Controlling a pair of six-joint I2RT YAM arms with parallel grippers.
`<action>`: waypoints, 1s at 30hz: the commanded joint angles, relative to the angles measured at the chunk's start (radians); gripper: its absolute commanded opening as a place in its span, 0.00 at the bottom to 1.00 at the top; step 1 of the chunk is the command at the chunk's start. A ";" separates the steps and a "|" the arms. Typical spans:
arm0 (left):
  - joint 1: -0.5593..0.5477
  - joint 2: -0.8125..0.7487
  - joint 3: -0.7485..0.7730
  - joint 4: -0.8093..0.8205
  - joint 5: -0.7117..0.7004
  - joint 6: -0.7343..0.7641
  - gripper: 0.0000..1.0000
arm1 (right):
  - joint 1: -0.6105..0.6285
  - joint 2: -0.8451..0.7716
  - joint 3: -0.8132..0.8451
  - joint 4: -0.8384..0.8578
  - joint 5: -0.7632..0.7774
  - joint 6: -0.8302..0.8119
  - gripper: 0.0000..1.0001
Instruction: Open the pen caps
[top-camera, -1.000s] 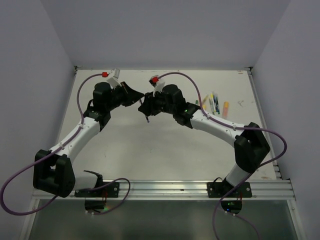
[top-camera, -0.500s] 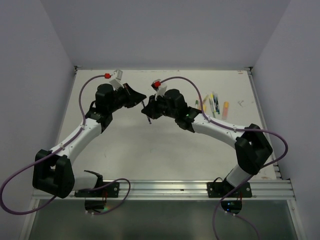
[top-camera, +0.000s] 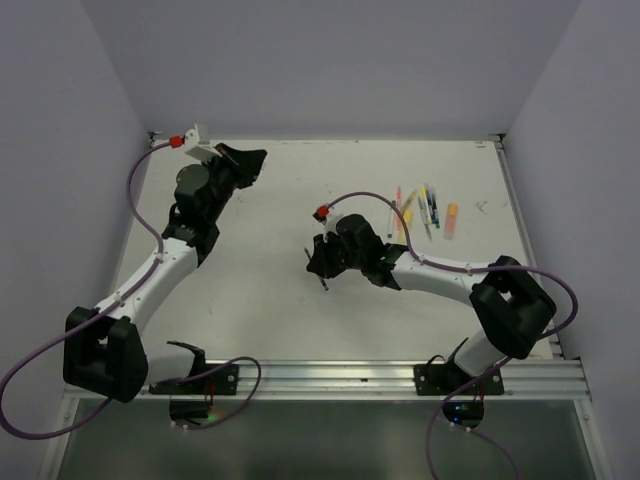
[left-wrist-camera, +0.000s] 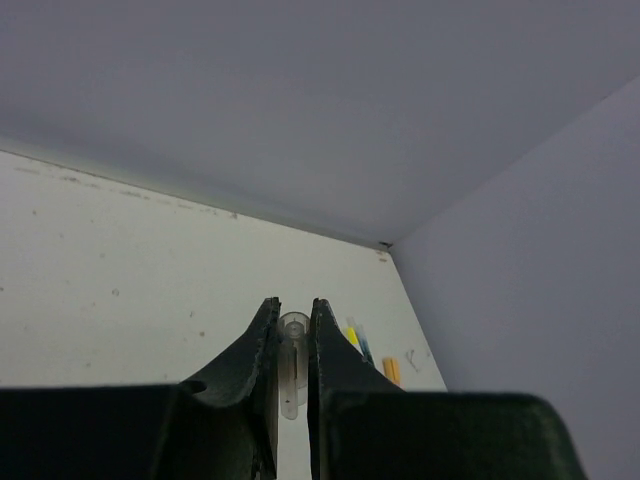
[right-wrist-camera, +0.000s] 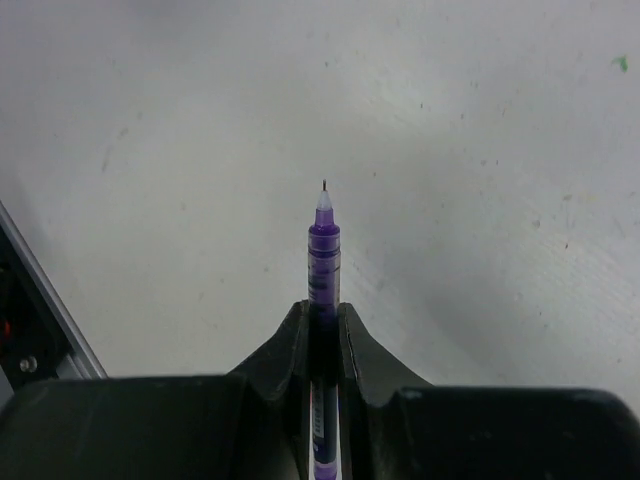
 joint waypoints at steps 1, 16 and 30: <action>-0.004 -0.019 0.034 0.152 -0.122 0.006 0.00 | 0.004 -0.011 -0.019 -0.023 -0.021 -0.005 0.00; -0.002 0.270 0.086 -0.267 0.110 0.170 0.02 | 0.003 0.150 0.214 -0.309 0.267 0.116 0.00; -0.004 0.553 0.191 -0.442 0.188 0.225 0.13 | -0.011 0.458 0.535 -0.486 0.338 0.222 0.05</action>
